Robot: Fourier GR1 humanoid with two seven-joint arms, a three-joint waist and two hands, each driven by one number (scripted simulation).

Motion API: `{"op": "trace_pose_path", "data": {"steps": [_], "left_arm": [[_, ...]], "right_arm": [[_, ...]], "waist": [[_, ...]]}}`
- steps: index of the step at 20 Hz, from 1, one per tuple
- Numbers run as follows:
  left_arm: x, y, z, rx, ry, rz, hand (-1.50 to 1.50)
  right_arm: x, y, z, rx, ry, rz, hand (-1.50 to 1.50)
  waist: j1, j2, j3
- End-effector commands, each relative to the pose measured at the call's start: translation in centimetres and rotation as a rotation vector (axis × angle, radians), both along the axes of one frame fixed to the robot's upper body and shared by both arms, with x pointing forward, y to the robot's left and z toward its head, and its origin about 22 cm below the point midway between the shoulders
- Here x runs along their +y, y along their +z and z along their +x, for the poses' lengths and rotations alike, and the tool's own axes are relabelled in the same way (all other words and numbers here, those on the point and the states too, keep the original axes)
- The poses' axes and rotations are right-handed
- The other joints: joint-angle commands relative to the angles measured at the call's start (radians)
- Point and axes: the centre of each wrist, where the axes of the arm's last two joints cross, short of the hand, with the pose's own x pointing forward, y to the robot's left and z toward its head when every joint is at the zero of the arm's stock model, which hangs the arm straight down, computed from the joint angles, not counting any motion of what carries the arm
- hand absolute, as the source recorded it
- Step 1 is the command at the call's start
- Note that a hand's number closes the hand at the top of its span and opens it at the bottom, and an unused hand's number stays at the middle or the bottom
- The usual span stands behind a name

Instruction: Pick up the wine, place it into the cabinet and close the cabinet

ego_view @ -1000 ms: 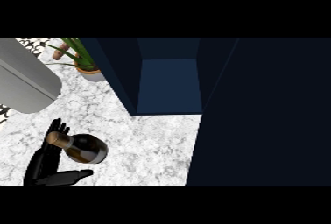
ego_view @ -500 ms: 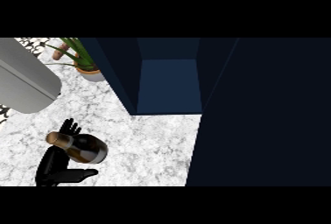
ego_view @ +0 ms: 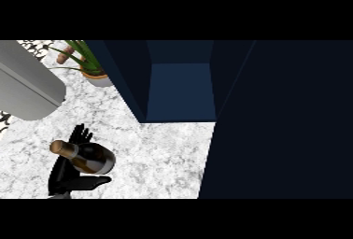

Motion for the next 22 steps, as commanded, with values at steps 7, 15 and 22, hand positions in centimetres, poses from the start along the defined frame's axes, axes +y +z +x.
{"op": "trace_pose_path", "data": {"steps": [7,15,22], "left_arm": [[0.1,-0.6,-1.3,-0.05,0.02,-0.031,1.5],[-0.9,-0.2,1.0,-0.138,-0.036,0.035,1.5],[-2.7,0.1,1.4,-0.162,-0.146,-0.013,1.5]], "right_arm": [[-2.1,1.7,-4.2,-0.081,-0.048,0.05,-1.5],[-1.1,0.8,-3.4,-0.085,-0.03,0.025,-1.5],[-1.3,1.0,-3.4,-0.096,-0.034,0.035,-1.5]], "waist": [[-0.001,-0.004,0.001],[0.001,0.0,0.001],[0.002,-0.002,0.001]]}}
